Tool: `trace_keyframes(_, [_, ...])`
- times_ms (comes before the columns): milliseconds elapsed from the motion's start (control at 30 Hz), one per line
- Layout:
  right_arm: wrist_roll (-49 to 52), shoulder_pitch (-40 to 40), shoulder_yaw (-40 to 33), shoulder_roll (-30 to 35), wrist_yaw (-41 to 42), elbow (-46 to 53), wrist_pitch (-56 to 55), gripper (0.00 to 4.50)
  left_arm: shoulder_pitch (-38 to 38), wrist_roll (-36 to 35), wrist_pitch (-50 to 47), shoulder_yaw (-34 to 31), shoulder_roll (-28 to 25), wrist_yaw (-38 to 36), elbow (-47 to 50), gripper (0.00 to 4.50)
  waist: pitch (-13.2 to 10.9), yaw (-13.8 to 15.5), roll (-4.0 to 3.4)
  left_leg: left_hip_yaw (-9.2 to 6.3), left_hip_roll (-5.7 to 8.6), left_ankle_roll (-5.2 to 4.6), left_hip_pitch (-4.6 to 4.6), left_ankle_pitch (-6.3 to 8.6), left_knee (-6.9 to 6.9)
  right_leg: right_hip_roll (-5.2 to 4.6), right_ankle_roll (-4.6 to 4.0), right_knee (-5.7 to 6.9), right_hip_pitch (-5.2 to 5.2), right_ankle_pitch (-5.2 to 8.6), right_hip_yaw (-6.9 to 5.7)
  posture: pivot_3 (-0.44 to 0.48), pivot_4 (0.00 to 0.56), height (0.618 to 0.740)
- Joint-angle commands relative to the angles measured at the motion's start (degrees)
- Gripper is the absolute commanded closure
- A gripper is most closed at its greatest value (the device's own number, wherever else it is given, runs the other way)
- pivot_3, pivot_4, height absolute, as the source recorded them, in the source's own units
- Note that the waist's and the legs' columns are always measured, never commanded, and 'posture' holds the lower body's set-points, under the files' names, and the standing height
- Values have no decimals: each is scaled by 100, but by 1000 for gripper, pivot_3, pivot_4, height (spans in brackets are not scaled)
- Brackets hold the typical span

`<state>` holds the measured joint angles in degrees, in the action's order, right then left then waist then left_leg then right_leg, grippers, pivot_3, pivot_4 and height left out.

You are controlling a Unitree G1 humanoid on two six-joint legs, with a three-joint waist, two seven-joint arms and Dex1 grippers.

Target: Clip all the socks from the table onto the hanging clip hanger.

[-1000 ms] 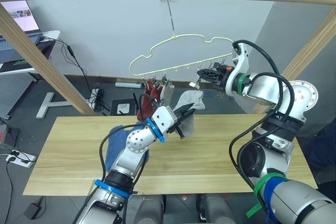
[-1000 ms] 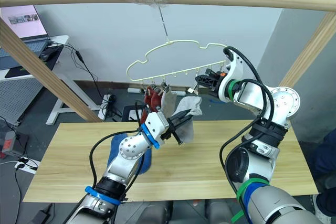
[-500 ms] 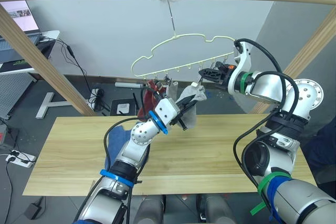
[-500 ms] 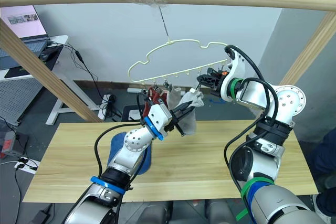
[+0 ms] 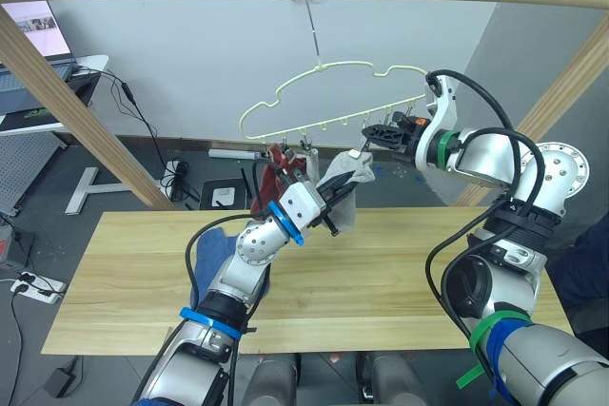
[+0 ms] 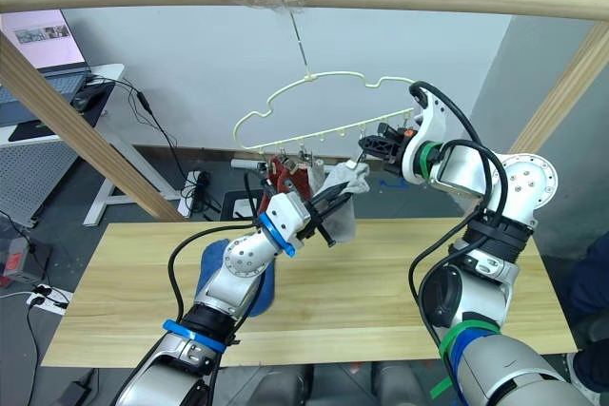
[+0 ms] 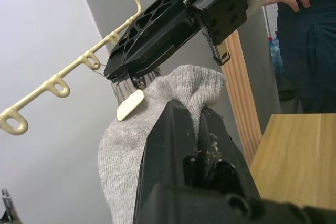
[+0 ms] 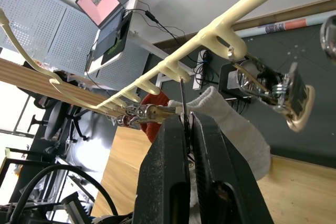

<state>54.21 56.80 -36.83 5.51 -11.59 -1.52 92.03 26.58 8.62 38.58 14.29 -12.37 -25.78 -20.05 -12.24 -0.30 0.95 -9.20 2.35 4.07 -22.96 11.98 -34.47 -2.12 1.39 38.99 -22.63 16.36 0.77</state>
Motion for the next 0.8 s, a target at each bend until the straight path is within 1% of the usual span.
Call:
trace_keyframes(33, [88, -24, -45, 55, -176, 15, 47, 4500, 107, 114, 253, -49, -9, 193, 121, 4484, 0, 1, 0, 0, 0, 0, 0, 0, 0, 0, 0, 0, 0, 0, 0, 44, 217, 740])
trace_keyframes(267, [442, 23, -35, 39, -357, -12, 47, 4500, 178, 127, 192, -9, 26, 244, -73, 4484, 0, -5, 0, 0, 1, -1, 0, 0, 0, 0, 0, 0, 0, 0, 0, 44, 217, 740])
trace_keyframes(367, [589, 1, -51, 61, -426, -39, 47, 3650, 217, 140, 189, 9, 59, 247, -118, 4500, -1, -7, -1, 0, 0, -1, -1, 0, 1, 0, 0, 0, 0, 0, -1, 42, 213, 740])
trace_keyframes(433, [624, 44, -191, 36, -444, -74, 47, 2851, 239, 132, 182, 13, 80, 241, -150, 4500, -2, -26, -2, 2, 1, -1, -1, 1, 1, 0, 0, 0, -1, 0, 1, 42, 213, 740])
trace_keyframes(467, [656, 82, -287, 7, -468, -99, 47, 2567, 246, 124, 174, 14, 88, 234, -162, 4500, -2, -35, -2, 2, 1, -1, -1, 1, 1, 0, 0, 0, -1, 0, 1, 42, 213, 740])
trace_keyframes(533, [772, 153, -425, -25, -498, -140, 47, 1835, 249, 78, 117, 11, 113, 201, -171, 4500, -2, -46, -2, 2, 0, -2, -1, 1, 1, 1, 0, 0, -1, 0, 0, 42, 213, 740])
trace_keyframes(633, [1205, 370, -745, -106, -572, -220, 47, 791, 258, -76, -68, -12, 164, 96, -202, 4500, -4, -111, -5, 2, 0, -2, -2, 1, 1, 1, 0, 0, -2, 0, 1, 33, 209, 740])
trace_keyframes(700, [1558, 358, -735, -18, -582, -156, 47, 66, 264, -260, -308, -28, 200, -47, -222, 4500, -6, -140, -8, 4, 0, -2, -2, 1, 1, 1, 0, 1, -2, 0, 2, 25, 207, 740])
trace_keyframes(767, [1811, 115, -384, 296, -362, 152, 47, 37, 256, -570, -758, -47, 260, -308, -240, 3935, -6, -152, -8, 4, 0, -3, -2, 2, 1, 3, 0, 0, -2, 0, 1, 20, 206, 740])
trace_keyframes(800, [1893, -78, -144, 483, -193, 427, 47, 37, 244, -756, -1036, -69, 293, -467, -250, 3865, -5, -148, -8, 3, 0, -4, -3, 2, 1, 3, 0, 0, -2, 0, 1, 17, 206, 740])
